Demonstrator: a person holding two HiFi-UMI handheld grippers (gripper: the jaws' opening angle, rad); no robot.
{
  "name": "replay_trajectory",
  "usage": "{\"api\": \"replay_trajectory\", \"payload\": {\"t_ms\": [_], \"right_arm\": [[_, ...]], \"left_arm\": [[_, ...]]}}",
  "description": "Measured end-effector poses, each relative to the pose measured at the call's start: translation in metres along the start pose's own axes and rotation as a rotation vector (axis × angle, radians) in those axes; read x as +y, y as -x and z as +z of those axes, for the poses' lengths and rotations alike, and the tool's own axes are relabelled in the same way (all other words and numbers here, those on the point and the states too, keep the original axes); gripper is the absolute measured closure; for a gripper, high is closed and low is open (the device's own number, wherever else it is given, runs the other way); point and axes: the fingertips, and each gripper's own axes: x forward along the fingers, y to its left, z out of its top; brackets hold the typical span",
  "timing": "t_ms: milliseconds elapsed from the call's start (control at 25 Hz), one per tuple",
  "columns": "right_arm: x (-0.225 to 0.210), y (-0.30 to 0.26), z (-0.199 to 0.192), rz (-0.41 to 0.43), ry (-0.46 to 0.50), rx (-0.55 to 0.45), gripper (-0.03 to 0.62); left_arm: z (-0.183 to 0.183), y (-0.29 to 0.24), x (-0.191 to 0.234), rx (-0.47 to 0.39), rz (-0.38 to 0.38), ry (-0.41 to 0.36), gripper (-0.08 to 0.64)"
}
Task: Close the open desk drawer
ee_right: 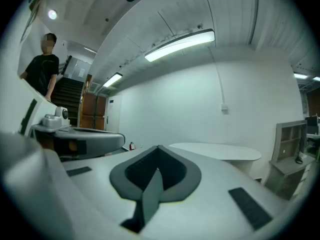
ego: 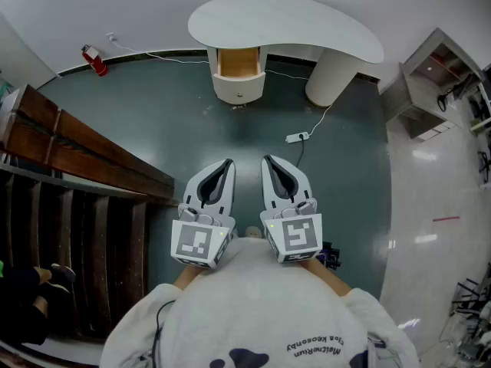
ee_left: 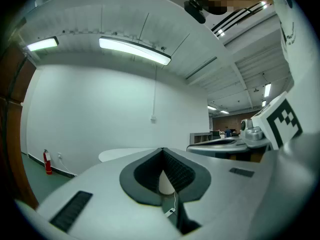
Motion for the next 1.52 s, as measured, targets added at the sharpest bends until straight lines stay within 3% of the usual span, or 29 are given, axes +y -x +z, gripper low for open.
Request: {"api": "replay_trajectory", "payload": {"t_ms": [680,920,1520], "right_arm": [[0.036,-0.031,0.004,-0.044,0.023,-0.007,0.577],[0.038,-0.04,-0.001,-0.077,-0.017,0.003,0.575],[0.005,-0.091,-0.009,-0.038,-0.048,0.009,0.575]], "left_arm": [[-0.002,0.005,0.042,-0.001,-0.08,0.01,0.552],[-0.011,0.002,0.059,0.013,-0.104,0.024,0.552],[-0.022,-0.044,0.094,0.041,-0.051,0.073,0.552]]}}
